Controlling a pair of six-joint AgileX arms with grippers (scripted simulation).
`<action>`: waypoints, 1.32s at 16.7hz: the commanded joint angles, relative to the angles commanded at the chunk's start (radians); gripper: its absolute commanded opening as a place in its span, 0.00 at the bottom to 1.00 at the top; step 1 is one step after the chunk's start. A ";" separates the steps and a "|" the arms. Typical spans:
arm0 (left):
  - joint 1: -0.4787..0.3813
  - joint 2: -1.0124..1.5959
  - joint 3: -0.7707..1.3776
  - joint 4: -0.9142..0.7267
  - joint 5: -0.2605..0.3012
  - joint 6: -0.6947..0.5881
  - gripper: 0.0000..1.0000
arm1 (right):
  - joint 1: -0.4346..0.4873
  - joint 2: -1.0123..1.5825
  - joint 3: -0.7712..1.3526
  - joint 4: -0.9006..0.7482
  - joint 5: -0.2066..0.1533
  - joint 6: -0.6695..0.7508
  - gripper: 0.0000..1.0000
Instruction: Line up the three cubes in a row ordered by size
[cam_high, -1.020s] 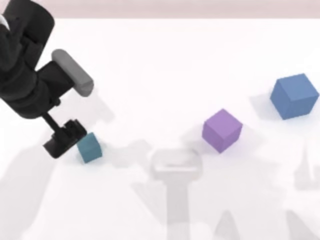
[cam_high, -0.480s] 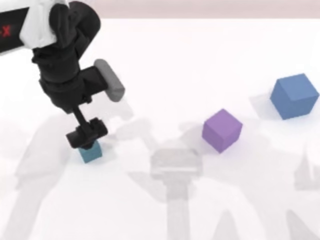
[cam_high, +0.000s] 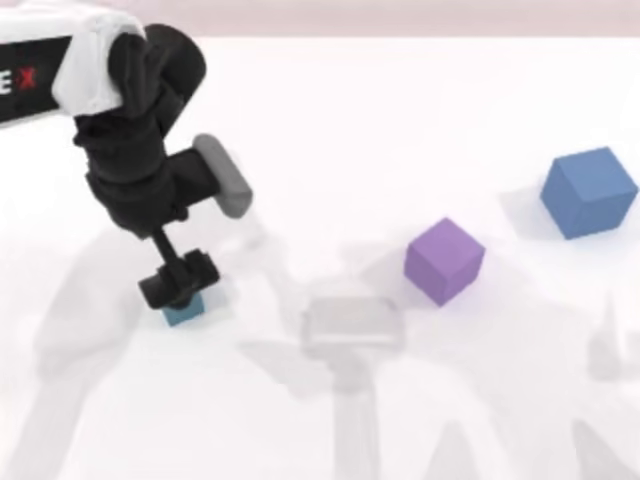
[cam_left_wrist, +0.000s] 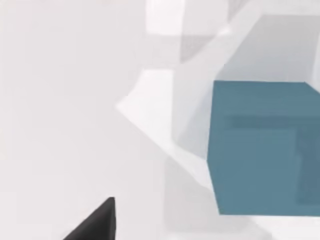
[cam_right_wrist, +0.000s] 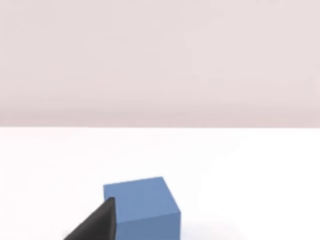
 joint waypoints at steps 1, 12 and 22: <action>0.000 0.017 -0.023 0.043 0.000 0.000 1.00 | 0.000 0.000 0.000 0.000 0.000 0.000 1.00; 0.000 0.105 -0.138 0.247 0.001 0.002 0.92 | 0.000 0.000 0.000 0.000 0.000 0.000 1.00; 0.000 0.105 -0.138 0.247 0.001 0.002 0.17 | 0.000 0.000 0.000 0.000 0.000 0.000 1.00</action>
